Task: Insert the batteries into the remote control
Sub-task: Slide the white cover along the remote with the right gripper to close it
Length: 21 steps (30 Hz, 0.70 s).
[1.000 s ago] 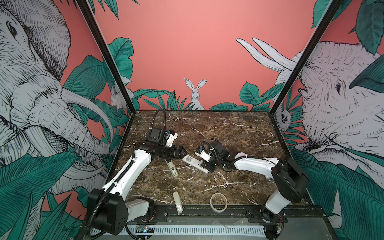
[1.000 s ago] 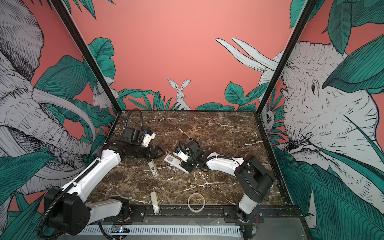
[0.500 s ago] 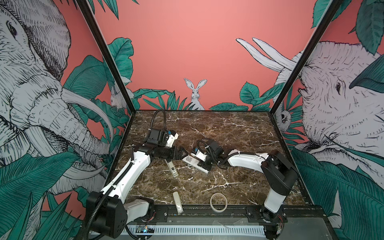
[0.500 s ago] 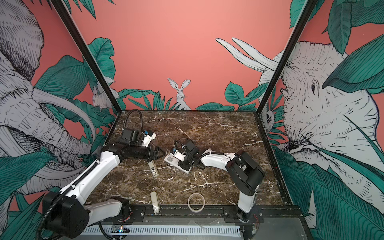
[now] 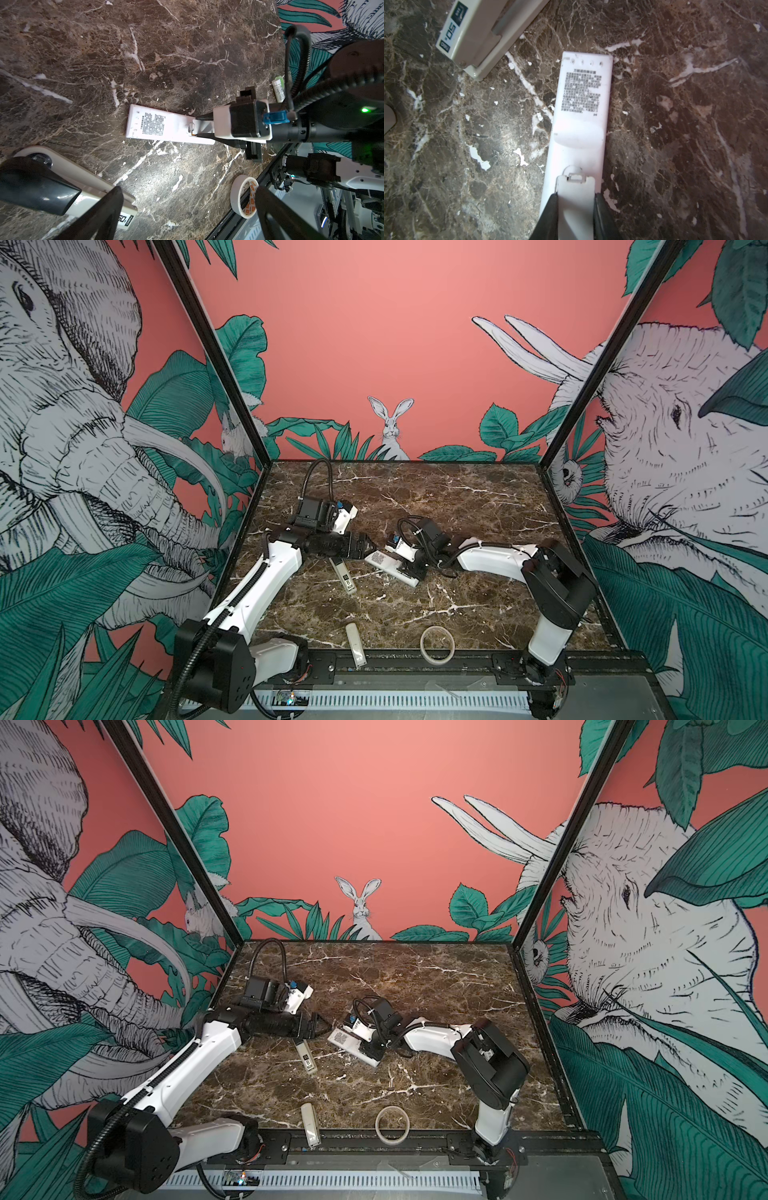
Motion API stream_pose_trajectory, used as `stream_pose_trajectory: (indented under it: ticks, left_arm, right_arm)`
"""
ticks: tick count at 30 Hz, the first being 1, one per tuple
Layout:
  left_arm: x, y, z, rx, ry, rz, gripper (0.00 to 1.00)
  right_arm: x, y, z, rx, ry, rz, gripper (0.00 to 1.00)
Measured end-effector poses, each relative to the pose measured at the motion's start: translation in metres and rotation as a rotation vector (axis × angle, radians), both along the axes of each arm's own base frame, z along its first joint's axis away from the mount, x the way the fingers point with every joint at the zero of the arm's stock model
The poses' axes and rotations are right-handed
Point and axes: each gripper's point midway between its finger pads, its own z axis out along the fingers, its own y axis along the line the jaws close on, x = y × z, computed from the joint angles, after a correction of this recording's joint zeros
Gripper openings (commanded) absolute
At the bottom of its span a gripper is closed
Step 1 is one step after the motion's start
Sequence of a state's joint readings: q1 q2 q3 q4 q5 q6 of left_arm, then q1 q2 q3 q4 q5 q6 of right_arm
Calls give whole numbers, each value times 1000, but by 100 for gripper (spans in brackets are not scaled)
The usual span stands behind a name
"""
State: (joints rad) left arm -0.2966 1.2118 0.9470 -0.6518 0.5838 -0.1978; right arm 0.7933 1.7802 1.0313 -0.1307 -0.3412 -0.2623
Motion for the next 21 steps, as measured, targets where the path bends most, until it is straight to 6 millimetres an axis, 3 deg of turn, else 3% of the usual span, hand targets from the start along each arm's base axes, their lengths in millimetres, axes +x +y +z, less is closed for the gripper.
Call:
stream_pose_trajectory:
  ticks: [21]
  left_arm:
    - [1,-5,-6,-17,30,-16,99]
  right_arm:
    - [-5,-2,-3,35,14,-18,20]
